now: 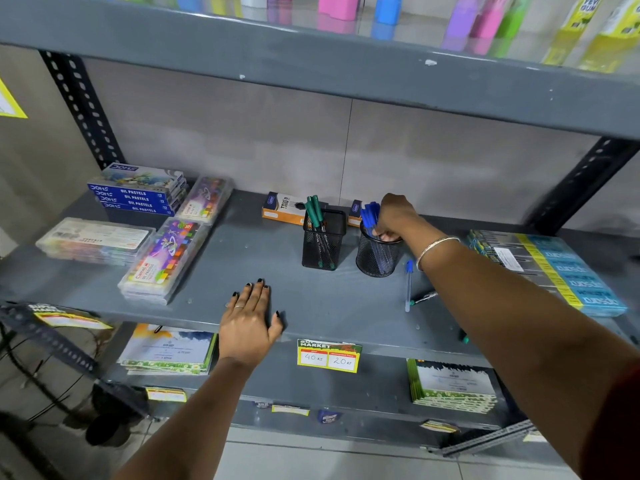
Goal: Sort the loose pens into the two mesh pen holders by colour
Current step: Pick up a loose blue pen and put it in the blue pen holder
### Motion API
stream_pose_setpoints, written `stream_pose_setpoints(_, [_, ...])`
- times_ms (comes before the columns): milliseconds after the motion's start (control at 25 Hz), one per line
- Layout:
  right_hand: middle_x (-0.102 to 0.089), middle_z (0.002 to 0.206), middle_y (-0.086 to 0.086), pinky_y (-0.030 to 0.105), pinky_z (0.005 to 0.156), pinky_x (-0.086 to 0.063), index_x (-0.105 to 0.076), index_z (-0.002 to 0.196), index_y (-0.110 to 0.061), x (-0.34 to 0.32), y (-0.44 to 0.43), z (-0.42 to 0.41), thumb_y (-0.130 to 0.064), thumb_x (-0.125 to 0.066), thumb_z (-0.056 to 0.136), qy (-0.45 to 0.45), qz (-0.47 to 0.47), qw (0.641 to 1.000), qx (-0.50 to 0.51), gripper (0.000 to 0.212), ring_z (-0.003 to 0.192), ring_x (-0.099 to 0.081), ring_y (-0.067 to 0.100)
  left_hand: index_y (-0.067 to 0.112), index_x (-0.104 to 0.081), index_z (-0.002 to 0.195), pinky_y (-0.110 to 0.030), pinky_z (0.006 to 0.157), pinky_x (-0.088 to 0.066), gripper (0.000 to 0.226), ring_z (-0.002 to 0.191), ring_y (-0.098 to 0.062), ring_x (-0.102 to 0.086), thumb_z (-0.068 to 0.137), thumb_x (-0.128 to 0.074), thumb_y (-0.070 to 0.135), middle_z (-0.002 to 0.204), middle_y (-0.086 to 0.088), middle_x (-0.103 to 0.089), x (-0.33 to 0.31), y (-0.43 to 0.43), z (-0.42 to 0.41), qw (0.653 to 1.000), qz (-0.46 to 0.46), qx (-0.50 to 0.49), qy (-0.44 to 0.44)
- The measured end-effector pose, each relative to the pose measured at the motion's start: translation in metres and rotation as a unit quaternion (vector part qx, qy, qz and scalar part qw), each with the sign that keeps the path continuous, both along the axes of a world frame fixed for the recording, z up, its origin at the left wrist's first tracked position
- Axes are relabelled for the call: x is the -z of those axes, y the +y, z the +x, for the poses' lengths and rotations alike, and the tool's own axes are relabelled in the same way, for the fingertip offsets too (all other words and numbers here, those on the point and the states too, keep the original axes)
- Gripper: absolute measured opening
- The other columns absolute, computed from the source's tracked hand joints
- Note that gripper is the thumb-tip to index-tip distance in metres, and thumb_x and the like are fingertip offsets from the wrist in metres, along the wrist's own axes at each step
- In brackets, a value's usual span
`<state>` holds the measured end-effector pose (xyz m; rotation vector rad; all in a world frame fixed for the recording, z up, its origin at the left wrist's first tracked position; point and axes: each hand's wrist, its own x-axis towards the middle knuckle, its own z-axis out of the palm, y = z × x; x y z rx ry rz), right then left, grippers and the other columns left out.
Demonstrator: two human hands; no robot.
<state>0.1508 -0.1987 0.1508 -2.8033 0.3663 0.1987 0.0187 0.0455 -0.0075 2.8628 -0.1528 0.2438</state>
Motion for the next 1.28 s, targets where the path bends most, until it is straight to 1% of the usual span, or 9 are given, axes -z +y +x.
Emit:
stream_pose_setpoints(120, [-0.068, 0.064, 0.009, 0.024, 0.058, -0.056, -0.061, 0.073, 0.000, -0.015, -0.010, -0.002, -0.010, -0.075, 0.079, -0.043, 0.046, 0.996, 0.066, 0.018, 0.040, -0.065, 0.011, 0.004, -0.045, 0.130, -0.041, 0.107, -0.021, 0.074, 0.128, -0.029, -0.038, 0.080, -0.014, 0.049, 0.138, -0.013, -0.044, 0.000, 0.001, 0.000, 1.000, 0.009, 0.003, -0.003])
stream_pose_setpoints(240, [-0.073, 0.099, 0.020, 0.032, 0.079, -0.055, -0.066, 0.098, 0.005, -0.019, -0.033, -0.008, -0.007, -0.071, 0.082, -0.148, 0.060, 0.976, 0.147, 0.021, 0.092, -0.073, 0.028, 0.002, -0.049, 0.126, -0.043, 0.105, -0.025, 0.072, 0.124, -0.031, -0.042, 0.080, -0.018, 0.047, 0.134, -0.015, -0.048, 0.000, 0.000, 0.000, 1.000, 0.000, -0.001, -0.005])
stream_pose_setpoints(360, [-0.065, 0.114, 0.028, 0.039, 0.087, -0.053, -0.062, 0.107, 0.009, 0.014, -0.055, -0.029, -0.001, -0.059, 0.087, -0.169, 0.064, 0.964, 0.196, 0.022, 0.108, -0.064, 0.039, -0.001, -0.055, 0.120, -0.047, 0.101, -0.032, 0.066, 0.118, -0.034, -0.049, 0.080, -0.024, 0.042, 0.128, -0.018, -0.054, -0.002, -0.002, -0.001, 1.000, -0.014, -0.004, -0.004])
stream_pose_setpoints(560, [-0.065, 0.110, 0.026, 0.038, 0.092, -0.051, -0.065, 0.097, 0.002, 0.072, -0.057, -0.057, -0.012, -0.066, 0.085, -0.029, 0.061, 0.981, 0.179, 0.019, 0.113, -0.063, 0.036, -0.001, -0.055, 0.120, -0.046, 0.100, -0.033, 0.066, 0.118, -0.034, -0.049, 0.080, -0.025, 0.042, 0.128, -0.018, -0.054, -0.003, -0.002, -0.002, 1.000, -0.012, -0.006, -0.002])
stream_pose_setpoints(680, [-0.057, 0.128, 0.025, 0.041, 0.098, -0.047, -0.057, 0.119, 0.005, 0.083, -0.055, -0.059, -0.010, -0.063, 0.088, -0.027, 0.049, 0.982, 0.179, 0.035, 0.120, -0.056, 0.040, -0.001, -0.055, 0.120, -0.046, 0.101, -0.033, 0.066, 0.118, -0.034, -0.049, 0.080, -0.024, 0.043, 0.128, -0.018, -0.053, -0.002, -0.002, -0.001, 1.000, -0.017, -0.006, -0.001])
stream_pose_setpoints(800, [-0.062, 0.122, 0.026, 0.041, 0.094, -0.050, -0.062, 0.105, 0.004, 0.084, -0.054, -0.058, -0.006, -0.062, 0.085, -0.032, 0.069, 0.980, 0.184, 0.021, 0.113, -0.062, 0.039, -0.001, -0.054, 0.121, -0.047, 0.101, -0.032, 0.067, 0.119, -0.034, -0.048, 0.080, -0.024, 0.043, 0.129, -0.019, -0.052, -0.001, -0.001, -0.001, 1.000, -0.016, -0.002, 0.001])
stream_pose_setpoints(920, [-0.069, 0.110, 0.026, 0.045, 0.089, -0.056, -0.060, 0.074, 0.000, 0.083, -0.065, -0.047, -0.006, -0.061, 0.081, -0.066, 0.120, 0.968, 0.212, 0.009, 0.102, -0.068, 0.038, 0.000, -0.052, 0.123, -0.046, 0.102, -0.031, 0.067, 0.121, -0.033, -0.046, 0.080, -0.023, 0.043, 0.131, -0.018, -0.051, 0.000, 0.000, 0.000, 1.000, -0.012, -0.002, 0.000])
stream_pose_setpoints(1040, [-0.067, 0.111, 0.029, 0.041, 0.088, -0.054, -0.066, 0.102, 0.008, 0.053, -0.064, -0.047, -0.005, -0.058, 0.082, -0.138, 0.137, 0.953, 0.234, 0.025, 0.104, -0.067, 0.038, 0.001, -0.051, 0.124, -0.044, 0.104, -0.028, 0.068, 0.122, -0.032, -0.045, 0.080, -0.021, 0.044, 0.131, -0.016, -0.051, 0.000, 0.000, 0.000, 1.000, -0.008, -0.003, -0.002])
stream_pose_setpoints(1280, [-0.069, 0.111, 0.025, 0.035, 0.083, -0.054, -0.069, 0.106, 0.001, -0.026, -0.028, -0.032, -0.012, -0.061, 0.085, -0.274, 0.151, 0.924, 0.221, 0.026, 0.104, -0.068, 0.035, 0.002, -0.053, 0.123, -0.044, 0.104, -0.027, 0.069, 0.121, -0.031, -0.046, 0.081, -0.021, 0.046, 0.130, -0.016, -0.052, -0.002, -0.001, -0.001, 1.000, -0.006, -0.007, -0.003])
